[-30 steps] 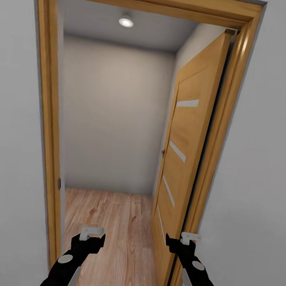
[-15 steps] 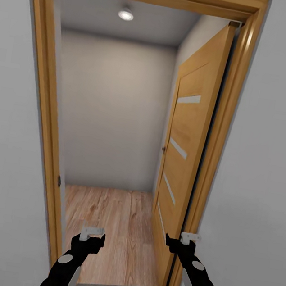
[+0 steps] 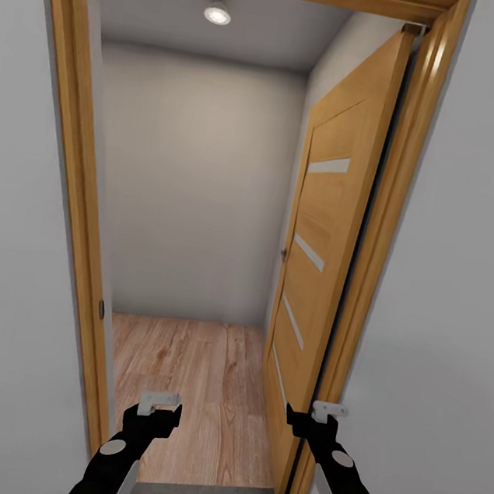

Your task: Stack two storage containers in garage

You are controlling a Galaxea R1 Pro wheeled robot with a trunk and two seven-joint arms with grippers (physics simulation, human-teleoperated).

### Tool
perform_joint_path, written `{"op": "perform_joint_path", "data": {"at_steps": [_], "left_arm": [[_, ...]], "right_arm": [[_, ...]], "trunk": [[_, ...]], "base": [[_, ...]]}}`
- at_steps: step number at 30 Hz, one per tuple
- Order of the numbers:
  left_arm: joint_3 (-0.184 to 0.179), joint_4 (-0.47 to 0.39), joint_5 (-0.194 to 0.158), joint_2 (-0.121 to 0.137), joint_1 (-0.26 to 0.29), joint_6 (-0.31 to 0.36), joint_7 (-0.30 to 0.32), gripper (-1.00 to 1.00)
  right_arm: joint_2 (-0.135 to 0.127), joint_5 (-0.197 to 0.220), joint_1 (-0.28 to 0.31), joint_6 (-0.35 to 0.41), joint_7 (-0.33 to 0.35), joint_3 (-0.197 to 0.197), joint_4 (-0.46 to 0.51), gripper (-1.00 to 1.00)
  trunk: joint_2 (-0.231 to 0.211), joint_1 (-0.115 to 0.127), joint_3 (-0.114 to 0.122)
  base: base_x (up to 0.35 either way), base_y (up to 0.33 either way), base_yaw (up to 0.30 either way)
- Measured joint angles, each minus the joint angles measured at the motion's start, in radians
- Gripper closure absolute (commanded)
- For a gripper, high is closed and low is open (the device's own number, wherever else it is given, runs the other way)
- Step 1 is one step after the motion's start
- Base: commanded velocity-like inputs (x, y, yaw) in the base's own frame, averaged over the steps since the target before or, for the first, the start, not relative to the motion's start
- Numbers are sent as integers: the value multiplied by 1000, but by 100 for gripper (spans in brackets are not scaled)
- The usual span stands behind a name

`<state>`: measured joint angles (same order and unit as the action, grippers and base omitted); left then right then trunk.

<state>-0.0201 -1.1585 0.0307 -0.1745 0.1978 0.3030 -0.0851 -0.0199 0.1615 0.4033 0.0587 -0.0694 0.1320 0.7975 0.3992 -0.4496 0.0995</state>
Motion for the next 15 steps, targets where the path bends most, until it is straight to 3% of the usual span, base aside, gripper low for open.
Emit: {"op": "perform_joint_path", "data": {"at_steps": [15], "left_arm": [[0, 0, 0, 0, 0, 0, 0, -100]], "right_arm": [[0, 0, 0, 0, 0, 0, 0, -100]], "trunk": [[0, 0, -1]], "base": [[0, 0, 0]]}}
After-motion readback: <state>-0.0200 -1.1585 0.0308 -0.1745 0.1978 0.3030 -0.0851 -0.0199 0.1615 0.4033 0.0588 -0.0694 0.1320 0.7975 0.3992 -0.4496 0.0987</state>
